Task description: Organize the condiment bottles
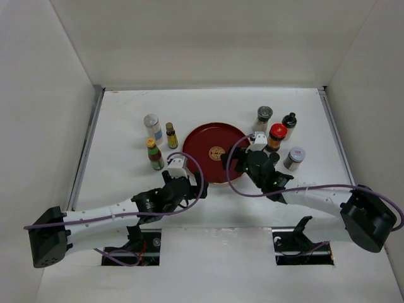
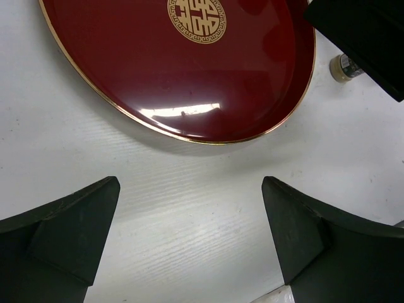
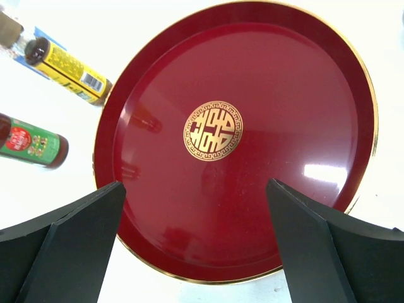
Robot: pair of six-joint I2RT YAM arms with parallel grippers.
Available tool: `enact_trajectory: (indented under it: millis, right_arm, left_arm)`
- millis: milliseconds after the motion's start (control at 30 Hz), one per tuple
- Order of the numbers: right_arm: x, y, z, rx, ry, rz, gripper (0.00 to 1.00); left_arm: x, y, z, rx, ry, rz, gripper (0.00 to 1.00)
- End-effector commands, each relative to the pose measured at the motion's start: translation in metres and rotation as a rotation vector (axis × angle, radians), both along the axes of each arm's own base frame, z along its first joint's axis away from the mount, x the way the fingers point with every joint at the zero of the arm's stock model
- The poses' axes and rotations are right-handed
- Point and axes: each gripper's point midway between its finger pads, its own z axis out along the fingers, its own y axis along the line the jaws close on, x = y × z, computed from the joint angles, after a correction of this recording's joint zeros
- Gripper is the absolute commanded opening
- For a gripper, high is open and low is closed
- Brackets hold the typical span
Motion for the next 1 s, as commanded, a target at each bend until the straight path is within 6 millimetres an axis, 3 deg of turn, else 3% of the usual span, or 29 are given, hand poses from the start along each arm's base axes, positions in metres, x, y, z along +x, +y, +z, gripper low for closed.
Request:
enact_trajectory:
  millis: [0, 167, 433, 567, 600, 633, 667, 700, 733, 800, 900, 967]
  right_arm:
    - [0.005, 0.002, 0.028, 0.063, -0.081, -0.022, 1.00]
    - [0.005, 0.000, 0.029, 0.063, -0.083, -0.026, 1.00]
    - [0.006, -0.006, 0.041, 0.067, -0.144, -0.043, 1.00]
    - [0.001, 0.002, 0.043, 0.100, -0.159, 0.004, 1.00]
    - [-0.002, 0.007, 0.044, 0.111, -0.160, 0.035, 0.83]
    - [-0.005, 0.011, 0.044, 0.120, -0.160, 0.059, 0.51]
    - [-0.006, 0.012, 0.046, 0.131, -0.159, 0.070, 0.32]
    - [-0.007, 0.013, 0.045, 0.131, -0.155, 0.076, 0.24]
    - [-0.009, 0.014, 0.044, 0.134, -0.149, 0.085, 0.21]
    - [-0.009, 0.015, 0.044, 0.137, -0.147, 0.087, 0.25]
    - [-0.009, 0.015, 0.048, 0.150, -0.160, 0.089, 0.54]
    - [-0.009, 0.015, 0.049, 0.156, -0.165, 0.089, 0.70]
  left_arm:
    - [0.004, -0.001, 0.014, -0.054, -0.022, 0.014, 1.00]
    - [0.008, -0.001, 0.042, -0.050, -0.086, 0.019, 1.00]
    - [0.024, 0.017, 0.159, 0.053, -0.335, 0.114, 1.00]
    - [0.029, 0.024, 0.204, 0.044, -0.413, 0.138, 1.00]
    - [0.030, 0.027, 0.211, 0.042, -0.426, 0.143, 1.00]
    - [0.031, 0.033, 0.216, 0.041, -0.438, 0.161, 0.93]
    - [0.033, 0.042, 0.219, 0.040, -0.448, 0.198, 0.74]
    - [0.037, 0.055, 0.221, 0.040, -0.454, 0.248, 0.53]
    - [0.041, 0.068, 0.220, 0.053, -0.455, 0.302, 0.43]
    - [0.048, 0.088, 0.214, 0.101, -0.439, 0.361, 0.43]
    - [0.063, 0.111, 0.194, 0.226, -0.385, 0.445, 0.66]
    - [0.073, 0.123, 0.183, 0.259, -0.344, 0.498, 0.74]
